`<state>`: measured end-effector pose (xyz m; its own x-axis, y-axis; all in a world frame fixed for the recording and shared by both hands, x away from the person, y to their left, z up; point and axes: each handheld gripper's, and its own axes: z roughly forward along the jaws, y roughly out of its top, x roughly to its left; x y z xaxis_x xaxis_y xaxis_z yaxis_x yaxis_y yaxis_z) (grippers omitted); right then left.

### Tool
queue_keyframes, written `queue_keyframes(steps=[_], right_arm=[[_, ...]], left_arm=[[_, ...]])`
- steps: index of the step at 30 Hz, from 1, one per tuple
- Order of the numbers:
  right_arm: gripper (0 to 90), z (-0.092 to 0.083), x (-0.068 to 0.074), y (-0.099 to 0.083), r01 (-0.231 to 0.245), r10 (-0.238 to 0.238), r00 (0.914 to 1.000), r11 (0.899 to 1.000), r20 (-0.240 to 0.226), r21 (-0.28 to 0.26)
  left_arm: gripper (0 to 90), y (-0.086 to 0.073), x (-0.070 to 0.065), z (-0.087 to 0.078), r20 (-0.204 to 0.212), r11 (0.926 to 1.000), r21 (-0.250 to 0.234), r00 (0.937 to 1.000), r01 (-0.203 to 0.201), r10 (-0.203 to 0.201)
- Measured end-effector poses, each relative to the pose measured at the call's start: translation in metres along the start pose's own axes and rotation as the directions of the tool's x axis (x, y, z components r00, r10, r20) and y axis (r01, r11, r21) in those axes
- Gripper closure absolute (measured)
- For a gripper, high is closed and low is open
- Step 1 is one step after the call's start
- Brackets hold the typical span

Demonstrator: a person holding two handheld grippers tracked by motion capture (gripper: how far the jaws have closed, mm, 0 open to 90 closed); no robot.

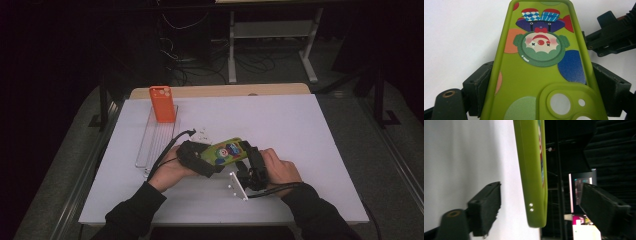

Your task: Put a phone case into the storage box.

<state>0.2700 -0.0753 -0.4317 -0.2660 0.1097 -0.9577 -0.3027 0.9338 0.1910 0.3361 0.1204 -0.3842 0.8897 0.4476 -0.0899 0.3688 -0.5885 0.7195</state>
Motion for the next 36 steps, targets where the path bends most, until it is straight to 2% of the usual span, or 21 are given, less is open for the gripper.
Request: queue_keyframes(steps=[4,9,10,13,15,20,21,22,23,25,32,34,36], right_arm=[[30.0,-0.002,0.001,0.004,0.023,-0.023,0.9997,1.0,0.011,0.001],[44.4,-0.002,0.005,0.007,0.039,-0.039,0.9992,0.999,0.005,-0.001],[47.4,-0.002,0.005,0.007,0.045,-0.045,0.9989,0.999,0.009,0.0],[55.9,-0.002,0.005,0.008,0.055,-0.055,0.9985,0.998,0.0,-0.002],[59.0,-0.003,0.004,0.008,0.074,-0.074,0.9971,0.997,-0.015,-0.001],[68.3,-0.003,0.005,0.009,0.092,-0.092,0.9957,0.996,-0.014,0.0],[70.6,-0.003,0.006,0.01,0.072,-0.072,0.9974,0.997,-0.012,-0.007],[71.7,-0.003,0.006,0.01,0.075,-0.075,0.9971,0.997,-0.01,-0.009],[73.5,-0.003,0.006,0.01,0.08,-0.08,0.9968,0.997,-0.009,-0.008],[74.9,-0.004,0.007,0.011,0.086,-0.086,0.9963,0.996,-0.005,-0.008],[76.0,-0.005,0.007,0.011,0.102,-0.102,0.9948,0.995,-0.002,-0.007],[76.1,-0.006,0.006,0.011,0.105,-0.105,0.9945,0.994,0.005,-0.007],[76.2,-0.005,0.006,0.011,0.082,-0.082,0.9966,0.997,0.003,-0.011]], left_arm=[[15.0,0.001,0.0,0.0,-0.003,0.9997,0.012,0.9998,-0.02,0.02],[15.0,0.001,-0.001,0.001,-0.003,1.0,-0.003,1.0,-0.005,0.005],[15.0,0.001,0.0,0.0,-0.003,0.9997,0.013,0.9998,-0.022,0.022],[15.0,0.0,0.001,0.0,0.001,0.9995,0.019,0.9997,-0.023,0.023],[15.0,0.0,0.001,0.0,0.001,0.9996,0.019,0.9997,-0.023,0.023],[15.0,0.001,-0.001,0.001,0.004,1.0,0.0,1.0,-0.005,0.005],[15.0,0.001,0.0,0.0,0.005,0.9999,0.008,0.9999,-0.013,0.013],[15.0,0.001,0.001,0.0,0.005,0.9997,0.012,0.9998,-0.02,0.02],[15.0,0.001,0.0,0.0,0.015,1.0,-0.001,0.9999,0.0,0.0],[14.9,0.001,0.0,0.0,0.014,0.9999,-0.007,0.9999,0.01,-0.01],[14.0,0.001,0.0,-0.001,0.012,0.9998,-0.02,0.9999,-0.002,0.003],[13.5,0.0,0.0,-0.002,0.01,0.9995,-0.016,0.9996,-0.028,0.028],[12.3,-0.001,0.0,-0.002,0.007,0.9991,-0.033,0.9996,-0.027,0.028]])
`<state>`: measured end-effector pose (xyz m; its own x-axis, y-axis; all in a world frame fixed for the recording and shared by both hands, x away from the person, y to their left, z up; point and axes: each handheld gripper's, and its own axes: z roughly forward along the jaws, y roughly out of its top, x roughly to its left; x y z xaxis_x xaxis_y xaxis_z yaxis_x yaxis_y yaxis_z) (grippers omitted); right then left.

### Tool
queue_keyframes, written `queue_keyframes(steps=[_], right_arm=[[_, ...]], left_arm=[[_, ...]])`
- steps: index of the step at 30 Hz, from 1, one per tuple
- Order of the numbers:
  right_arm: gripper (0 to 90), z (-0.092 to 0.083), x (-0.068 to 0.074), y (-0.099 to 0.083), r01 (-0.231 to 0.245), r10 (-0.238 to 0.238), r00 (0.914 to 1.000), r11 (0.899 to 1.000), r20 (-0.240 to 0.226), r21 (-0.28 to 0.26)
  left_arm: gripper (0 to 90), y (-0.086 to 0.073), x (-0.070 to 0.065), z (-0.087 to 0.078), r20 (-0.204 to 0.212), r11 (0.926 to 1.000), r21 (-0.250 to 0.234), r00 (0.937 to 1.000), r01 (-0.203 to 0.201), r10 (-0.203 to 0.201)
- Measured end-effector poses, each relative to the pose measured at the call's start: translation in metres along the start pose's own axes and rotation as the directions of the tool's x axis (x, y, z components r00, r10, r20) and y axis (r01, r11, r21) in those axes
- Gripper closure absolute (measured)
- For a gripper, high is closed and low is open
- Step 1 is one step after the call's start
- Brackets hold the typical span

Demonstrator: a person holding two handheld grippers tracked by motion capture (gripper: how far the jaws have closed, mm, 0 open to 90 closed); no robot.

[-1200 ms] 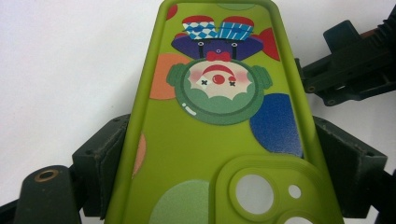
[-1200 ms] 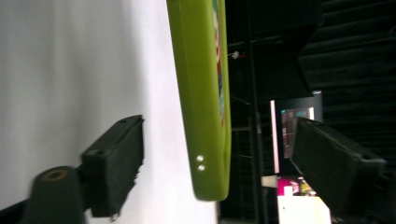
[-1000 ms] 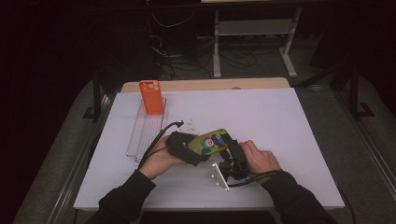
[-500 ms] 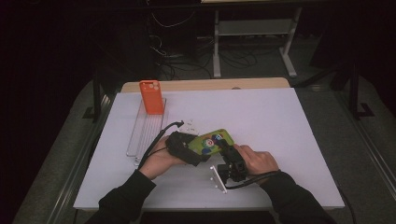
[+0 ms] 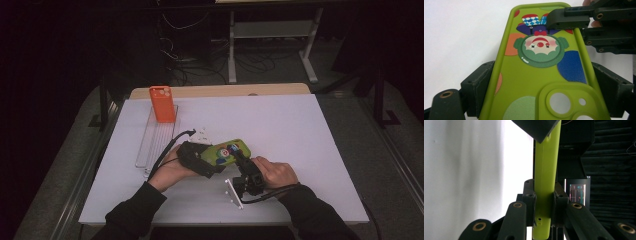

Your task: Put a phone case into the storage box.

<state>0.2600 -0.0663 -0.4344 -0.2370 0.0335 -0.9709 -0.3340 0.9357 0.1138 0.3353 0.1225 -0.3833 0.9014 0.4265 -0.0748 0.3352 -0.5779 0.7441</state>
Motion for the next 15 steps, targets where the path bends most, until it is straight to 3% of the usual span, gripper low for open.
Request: queue_keyframes(steps=[3,7,10,15], right_arm=[[76.2,0.0,0.0,0.0,0.001,-0.001,1.0,1.0,-0.01,0.01],[76.1,0.001,-0.002,-0.002,-0.028,0.029,0.9995,1.0,-0.011,0.013],[76.2,0.002,-0.005,-0.004,-0.071,0.071,0.9973,0.997,-0.018,0.02],[76.1,0.004,-0.009,-0.009,-0.17,0.173,0.9829,0.984,-0.061,0.053]], left_arm=[[5.0,0.0,0.002,-0.002,0.03,0.9999,-0.014,0.9995,0.007,-0.006],[0.0,0.0,0.003,-0.005,0.027,0.999,-0.045,0.9996,0.007,-0.005],[0.0,-0.001,0.005,-0.009,0.015,0.9981,-0.061,0.9999,0.004,-0.003],[0.0,-0.002,0.008,-0.012,0.013,0.9972,-0.074,0.9999,0.009,-0.008]])
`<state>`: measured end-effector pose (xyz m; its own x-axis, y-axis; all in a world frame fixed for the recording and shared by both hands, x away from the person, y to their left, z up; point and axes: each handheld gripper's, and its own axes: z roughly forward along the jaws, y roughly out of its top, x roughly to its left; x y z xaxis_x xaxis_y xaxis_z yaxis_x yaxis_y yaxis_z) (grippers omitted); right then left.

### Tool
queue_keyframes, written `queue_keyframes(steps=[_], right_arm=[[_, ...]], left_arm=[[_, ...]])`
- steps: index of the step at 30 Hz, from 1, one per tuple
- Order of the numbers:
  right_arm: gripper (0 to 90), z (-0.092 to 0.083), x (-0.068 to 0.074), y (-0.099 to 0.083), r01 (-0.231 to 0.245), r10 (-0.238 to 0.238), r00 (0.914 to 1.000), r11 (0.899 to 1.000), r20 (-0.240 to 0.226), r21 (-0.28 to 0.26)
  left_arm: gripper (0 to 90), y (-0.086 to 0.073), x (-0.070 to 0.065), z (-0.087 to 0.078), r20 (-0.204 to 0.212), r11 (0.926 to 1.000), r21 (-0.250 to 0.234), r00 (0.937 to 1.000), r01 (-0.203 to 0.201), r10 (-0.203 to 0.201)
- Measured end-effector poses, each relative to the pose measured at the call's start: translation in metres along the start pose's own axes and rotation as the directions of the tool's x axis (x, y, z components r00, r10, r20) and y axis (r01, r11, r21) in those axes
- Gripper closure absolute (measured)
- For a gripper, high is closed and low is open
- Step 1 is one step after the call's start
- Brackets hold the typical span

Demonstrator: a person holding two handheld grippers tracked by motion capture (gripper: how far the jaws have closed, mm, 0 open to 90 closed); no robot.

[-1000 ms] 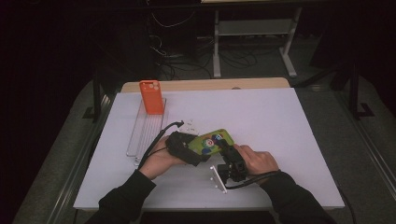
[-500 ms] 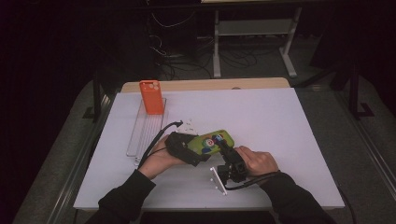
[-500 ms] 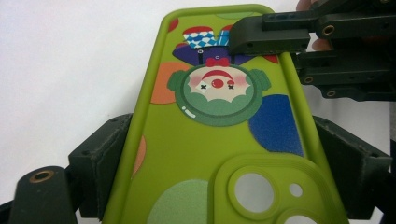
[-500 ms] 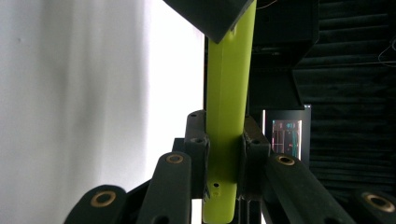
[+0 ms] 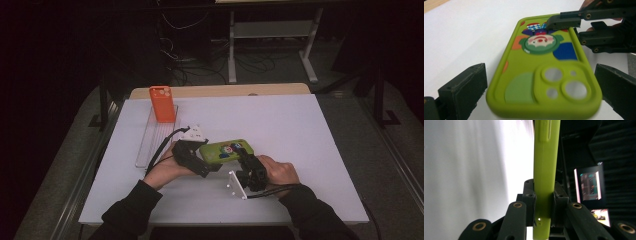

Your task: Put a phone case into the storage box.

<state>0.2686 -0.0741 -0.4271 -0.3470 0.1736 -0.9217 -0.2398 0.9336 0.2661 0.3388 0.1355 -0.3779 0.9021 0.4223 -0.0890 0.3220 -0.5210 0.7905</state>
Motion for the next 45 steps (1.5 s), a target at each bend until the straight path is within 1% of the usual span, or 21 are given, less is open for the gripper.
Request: queue_keyframes(steps=[3,6,8,10,12,15,18,19,21,22,27,28,31,35,37,38,39,40,42,43,45], right_arm=[[76.1,0.0,-0.005,-0.002,-0.066,0.066,0.9967,0.998,-0.046,0.013],[76.1,0.001,-0.012,-0.006,-0.189,0.19,0.9778,0.982,-0.087,0.028],[76.1,0.002,-0.016,-0.009,-0.213,0.215,0.9707,0.976,-0.107,0.031],[76.0,0.003,-0.019,-0.012,-0.289,0.293,0.9467,0.956,-0.135,0.043],[76.1,0.003,-0.021,-0.013,-0.402,0.406,0.8996,0.914,-0.16,0.059],[76.0,0.004,-0.027,-0.018,-0.475,0.48,0.8568,0.877,-0.189,0.071],[76.1,0.005,-0.03,-0.022,-0.53,0.535,0.8179,0.844,-0.213,0.085],[76.0,0.006,-0.031,-0.023,-0.557,0.562,0.7962,0.826,-0.224,0.092],[76.0,0.007,-0.033,-0.025,-0.589,0.595,0.7667,0.802,-0.242,0.106],[76.0,0.007,-0.034,-0.025,-0.63,0.637,0.7284,0.767,-0.252,0.118],[76.0,0.01,-0.038,-0.03,-0.723,0.729,0.6153,0.674,-0.301,0.152],[76.0,0.011,-0.039,-0.031,-0.746,0.752,0.5829,0.645,-0.307,0.166],[76.0,0.013,-0.041,-0.036,-0.785,0.79,0.5126,0.59,-0.336,0.19],[76.0,0.016,-0.043,-0.043,-0.84,0.844,0.3865,0.489,-0.371,0.237],[76.0,0.016,-0.043,-0.044,-0.855,0.856,0.349,0.457,-0.381,0.244],[76.0,0.016,-0.043,-0.043,-0.86,0.86,0.3346,0.446,-0.384,0.249],[76.0,0.016,-0.043,-0.044,-0.856,0.858,0.3393,0.451,-0.385,0.251],[76.0,0.016,-0.043,-0.043,-0.863,0.863,0.3215,0.436,-0.389,0.255],[76.0,0.016,-0.044,-0.044,-0.867,0.866,0.3119,0.428,-0.391,0.256],[76.0,0.016,-0.044,-0.043,-0.872,0.871,0.2955,0.414,-0.393,0.261],[76.0,0.017,-0.044,-0.043,-0.874,0.872,0.2916,0.41,-0.392,0.262]], left_arm=[[0.0,0.0,0.002,-0.002,-0.006,0.9999,-0.006,0.9999,0.015,-0.015],[0.0,-0.001,0.005,-0.003,-0.007,0.9999,-0.012,1.0,0.0,-0.001],[0.0,-0.001,0.004,-0.003,-0.004,0.9998,-0.014,0.9999,0.014,-0.014],[0.0,-0.001,0.004,-0.003,-0.001,0.9997,-0.019,0.9999,0.016,-0.016],[0.0,-0.001,0.004,-0.003,-0.006,0.9992,-0.035,0.9998,0.018,-0.018],[0.0,0.0,0.007,-0.004,-0.013,0.9994,-0.029,0.9997,-0.019,0.019],[0.0,0.0,0.007,-0.004,-0.019,0.9993,-0.037,0.9998,-0.007,0.007],[0.0,0.0,0.006,-0.004,-0.022,0.9993,-0.038,0.9997,0.004,-0.005],[0.0,0.0,0.006,-0.005,-0.029,0.9992,-0.039,0.9995,0.012,-0.013],[0.0,0.0,0.006,-0.005,-0.03,0.9988,-0.045,0.9994,0.018,-0.019],[0.0,0.0,0.007,-0.005,-0.037,0.9981,-0.051,0.9987,0.033,-0.035],[0.0,0.0,0.007,-0.005,-0.037,0.9977,-0.06,0.9987,0.032,-0.034],[0.0,0.0,0.007,-0.005,-0.04,0.9963,-0.063,0.9973,0.058,-0.061],[0.0,0.002,0.008,-0.005,-0.054,0.9933,-0.08,0.9947,0.084,-0.088],[0.0,0.004,0.009,-0.005,-0.062,0.9906,-0.1,0.993,0.093,-0.1],[0.0,0.004,0.01,-0.005,-0.062,0.9892,-0.107,0.9924,0.1,-0.107],[0.0,0.005,0.011,-0.005,-0.065,0.9884,-0.113,0.9919,0.101,-0.109],[0.0,0.006,0.012,-0.005,-0.061,0.9872,-0.12,0.9916,0.106,-0.114],[0.0,0.007,0.014,-0.006,-0.056,0.9835,-0.131,0.9896,0.124,-0.132],[0.0,0.008,0.015,-0.006,-0.058,0.9826,-0.138,0.9893,0.125,-0.134],[0.0,0.01,0.017,-0.007,-0.06,0.9805,-0.148,0.9884,0.13,-0.14]])
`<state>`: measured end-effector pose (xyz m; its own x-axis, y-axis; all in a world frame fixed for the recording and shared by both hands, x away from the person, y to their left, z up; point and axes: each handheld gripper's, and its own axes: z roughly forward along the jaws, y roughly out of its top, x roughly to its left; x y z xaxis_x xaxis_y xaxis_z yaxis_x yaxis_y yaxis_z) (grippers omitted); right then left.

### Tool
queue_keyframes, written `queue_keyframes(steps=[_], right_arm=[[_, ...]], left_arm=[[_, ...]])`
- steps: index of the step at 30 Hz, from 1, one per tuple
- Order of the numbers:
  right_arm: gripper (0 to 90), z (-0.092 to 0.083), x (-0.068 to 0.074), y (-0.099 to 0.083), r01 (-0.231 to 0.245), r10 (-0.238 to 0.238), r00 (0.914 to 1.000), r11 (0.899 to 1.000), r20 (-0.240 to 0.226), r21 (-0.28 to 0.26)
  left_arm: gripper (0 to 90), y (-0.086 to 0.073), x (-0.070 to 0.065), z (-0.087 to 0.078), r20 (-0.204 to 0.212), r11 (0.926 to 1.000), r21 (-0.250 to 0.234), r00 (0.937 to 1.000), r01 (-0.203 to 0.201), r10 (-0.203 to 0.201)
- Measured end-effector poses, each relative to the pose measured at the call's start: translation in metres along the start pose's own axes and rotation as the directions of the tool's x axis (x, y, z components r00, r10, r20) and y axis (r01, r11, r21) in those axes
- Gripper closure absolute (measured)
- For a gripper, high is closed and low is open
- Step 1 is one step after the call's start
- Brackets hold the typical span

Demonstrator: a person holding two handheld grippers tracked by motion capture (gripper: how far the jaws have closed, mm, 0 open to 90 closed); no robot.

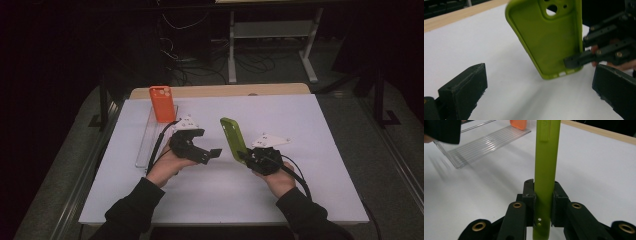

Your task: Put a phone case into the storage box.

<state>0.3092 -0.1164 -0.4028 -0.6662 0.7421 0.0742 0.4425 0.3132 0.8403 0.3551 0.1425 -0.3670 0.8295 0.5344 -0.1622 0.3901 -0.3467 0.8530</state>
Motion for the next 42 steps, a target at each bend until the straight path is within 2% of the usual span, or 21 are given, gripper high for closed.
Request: queue_keyframes(steps=[1,5,7,9,11,15,19,22,23,29,30,35,38,42], right_arm=[[76.0,0.0,0.001,0.0,-0.001,0.001,1.0,1.0,0.001,0.001],[76.0,0.002,0.004,0.002,-0.001,0.001,1.0,1.0,-0.001,-0.008],[76.0,0.002,0.006,0.003,-0.011,0.011,0.9999,1.0,-0.003,-0.003],[76.0,0.003,0.006,0.003,0.0,0.0,1.0,1.0,-0.007,-0.014],[76.0,0.003,0.007,0.004,-0.012,0.012,0.9998,1.0,-0.015,-0.013],[76.0,0.004,0.008,0.005,-0.001,0.001,0.9999,1.0,-0.016,-0.021],[76.0,0.005,0.01,0.006,-0.012,0.011,0.9993,0.999,-0.035,-0.031],[76.0,0.006,0.011,0.007,0.004,-0.005,0.9992,0.999,-0.041,-0.041],[76.0,0.006,0.012,0.007,-0.005,0.004,0.999,0.999,-0.045,-0.04],[76.0,0.008,0.017,0.007,-0.011,0.009,0.9982,0.999,-0.059,-0.037],[76.0,0.009,0.018,0.007,-0.009,0.007,0.998,0.999,-0.062,-0.038],[76.0,0.011,0.021,0.007,0.0,-0.003,0.9978,0.999,-0.067,-0.041],[76.0,0.012,0.023,0.007,0.0,-0.003,0.9978,0.999,-0.066,-0.036],[76.0,0.013,0.024,0.006,0.01,-0.012,0.9982,1.0,-0.06,-0.029]], left_arm=[[0.0,0.001,-0.001,0.001,0.003,0.9995,-0.024,0.9997,0.023,-0.023],[0.0,0.007,0.001,0.003,0.004,0.9988,-0.042,0.9997,0.024,-0.023],[0.0,0.009,0.002,0.005,0.012,0.9975,-0.058,0.9991,0.042,-0.041],[0.0,0.011,0.002,0.007,0.017,0.9965,-0.072,0.9989,0.044,-0.043],[0.0,0.013,0.002,0.009,0.029,0.9952,-0.084,0.9985,0.049,-0.047],[0.0,0.016,-0.001,0.014,0.045,0.9945,-0.092,0.9979,0.05,-0.046],[0.0,0.018,-0.002,0.019,0.056,0.9941,-0.099,0.9977,0.044,-0.039],[0.0,0.018,-0.002,0.022,0.061,0.9932,-0.105,0.9972,0.05,-0.044],[0.0,0.018,-0.002,0.024,0.065,0.9917,-0.114,0.9965,0.059,-0.052],[0.0,0.017,-0.001,0.027,0.064,0.9882,-0.142,0.9967,0.058,-0.049],[0.0,0.017,0.0,0.027,0.062,0.9893,-0.137,0.9972,0.05,-0.042],[0.0,0.016,0.0,0.028,0.057,0.9852,-0.157,0.9965,0.069,-0.061],[0.0,0.016,0.0,0.029,0.053,0.9862,-0.15,0.9967,0.07,-0.062],[0.3,0.015,-0.001,0.029,0.059,0.9823,-0.16,0.9942,0.098,-0.09]])
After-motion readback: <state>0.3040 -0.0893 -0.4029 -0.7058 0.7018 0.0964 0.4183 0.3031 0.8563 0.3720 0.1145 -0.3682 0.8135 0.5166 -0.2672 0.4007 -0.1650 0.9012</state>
